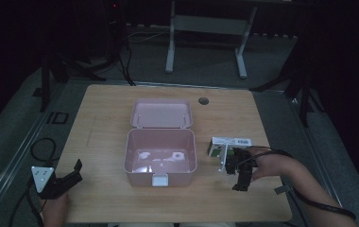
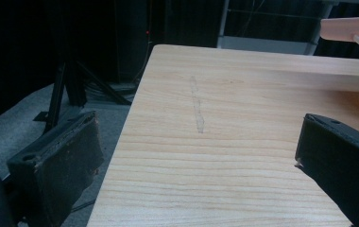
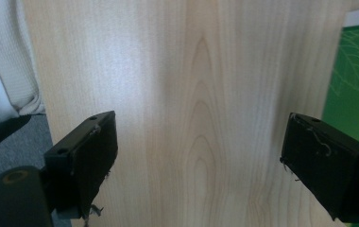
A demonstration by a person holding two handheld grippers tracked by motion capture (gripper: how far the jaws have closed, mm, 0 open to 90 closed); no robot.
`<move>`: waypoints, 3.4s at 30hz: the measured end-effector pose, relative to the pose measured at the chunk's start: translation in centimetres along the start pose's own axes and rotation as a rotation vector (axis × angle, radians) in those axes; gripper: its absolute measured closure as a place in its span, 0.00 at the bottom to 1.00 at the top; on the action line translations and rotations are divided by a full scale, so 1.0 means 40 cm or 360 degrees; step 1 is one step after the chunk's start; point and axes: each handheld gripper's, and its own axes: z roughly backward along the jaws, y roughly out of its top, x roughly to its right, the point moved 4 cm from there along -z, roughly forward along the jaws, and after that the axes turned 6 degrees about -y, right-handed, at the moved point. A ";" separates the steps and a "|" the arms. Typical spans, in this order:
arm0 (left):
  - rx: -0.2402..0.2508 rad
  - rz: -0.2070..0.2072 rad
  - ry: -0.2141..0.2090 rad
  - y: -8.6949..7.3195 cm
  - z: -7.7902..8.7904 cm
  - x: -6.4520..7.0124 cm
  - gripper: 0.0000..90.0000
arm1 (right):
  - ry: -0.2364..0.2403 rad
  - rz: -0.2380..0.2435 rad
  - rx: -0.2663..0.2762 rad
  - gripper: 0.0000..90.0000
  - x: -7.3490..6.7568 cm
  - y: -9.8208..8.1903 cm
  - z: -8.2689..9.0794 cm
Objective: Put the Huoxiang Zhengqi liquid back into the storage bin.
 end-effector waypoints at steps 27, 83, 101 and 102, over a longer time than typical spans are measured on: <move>-0.0001 -0.0002 0.0000 0.000 0.000 0.001 0.01 | -0.0166 -0.0100 0.0064 0.16 0.143 -0.007 0.104; -0.0006 -0.0008 0.0003 0.000 -0.001 0.002 0.01 | -0.0049 -0.0020 -0.0050 0.69 0.252 0.001 0.007; -0.0005 -0.0009 0.0009 0.000 -0.001 0.002 0.01 | -0.0032 -0.0004 -0.0048 0.69 0.193 0.025 0.069; -0.0005 -0.0009 0.0010 0.000 -0.001 0.002 0.02 | -0.0031 -0.0003 -0.0051 0.69 0.189 0.027 0.076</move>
